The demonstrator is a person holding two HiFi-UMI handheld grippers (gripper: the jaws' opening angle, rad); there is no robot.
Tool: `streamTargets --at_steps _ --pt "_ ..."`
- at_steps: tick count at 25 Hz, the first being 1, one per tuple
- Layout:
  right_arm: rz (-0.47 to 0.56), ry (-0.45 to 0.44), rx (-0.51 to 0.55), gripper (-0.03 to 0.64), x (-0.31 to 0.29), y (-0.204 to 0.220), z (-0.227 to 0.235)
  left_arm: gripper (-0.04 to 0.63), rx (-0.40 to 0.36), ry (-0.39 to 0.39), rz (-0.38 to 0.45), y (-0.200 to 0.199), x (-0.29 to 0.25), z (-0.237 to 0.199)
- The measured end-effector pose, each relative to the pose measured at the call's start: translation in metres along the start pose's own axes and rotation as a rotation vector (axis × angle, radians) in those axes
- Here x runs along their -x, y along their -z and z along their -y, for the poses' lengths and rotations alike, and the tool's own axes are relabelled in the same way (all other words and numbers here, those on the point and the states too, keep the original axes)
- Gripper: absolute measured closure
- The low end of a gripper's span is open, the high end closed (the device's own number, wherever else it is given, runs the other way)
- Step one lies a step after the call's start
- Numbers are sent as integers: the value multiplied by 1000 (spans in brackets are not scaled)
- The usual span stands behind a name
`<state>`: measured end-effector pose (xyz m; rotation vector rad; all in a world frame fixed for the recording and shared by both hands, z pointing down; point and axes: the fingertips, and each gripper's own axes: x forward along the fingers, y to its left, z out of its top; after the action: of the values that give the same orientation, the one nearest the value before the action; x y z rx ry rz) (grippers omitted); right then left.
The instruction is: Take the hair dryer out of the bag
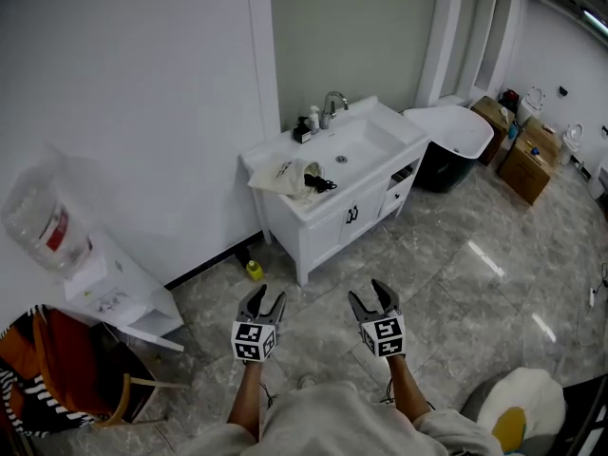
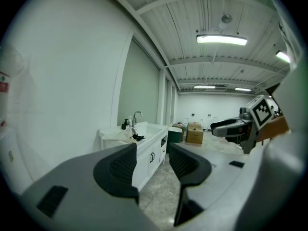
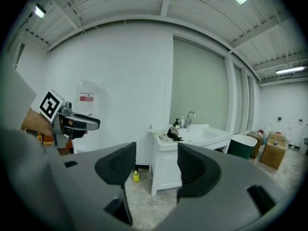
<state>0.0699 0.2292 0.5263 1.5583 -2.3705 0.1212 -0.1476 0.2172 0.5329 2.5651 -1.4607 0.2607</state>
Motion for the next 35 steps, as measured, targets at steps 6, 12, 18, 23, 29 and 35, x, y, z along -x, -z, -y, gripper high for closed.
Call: streamTargets --at_steps 6,12,18,23,29,35 --pt "-11 14 2 367 -43 -8 5 397 2 13 -1 -6 -33 -34" --pt "-10 17 -3 367 -70 -11 7 397 -1 20 -8 -8 -55 -54" --pt "-29 19 -13 367 -85 -3 13 397 -7 33 -19 -7 -71 -59" --pt "-36 15 -19 368 -96 1 17 397 -8 32 -31 -4 -82 -65" --pt "-33 12 -21 368 -119 -1 24 397 -15 30 -36 -6 -100 -78" --pt "-35 7 -27 370 -154 1 43 397 -23 33 -44 -10 -138 -93"
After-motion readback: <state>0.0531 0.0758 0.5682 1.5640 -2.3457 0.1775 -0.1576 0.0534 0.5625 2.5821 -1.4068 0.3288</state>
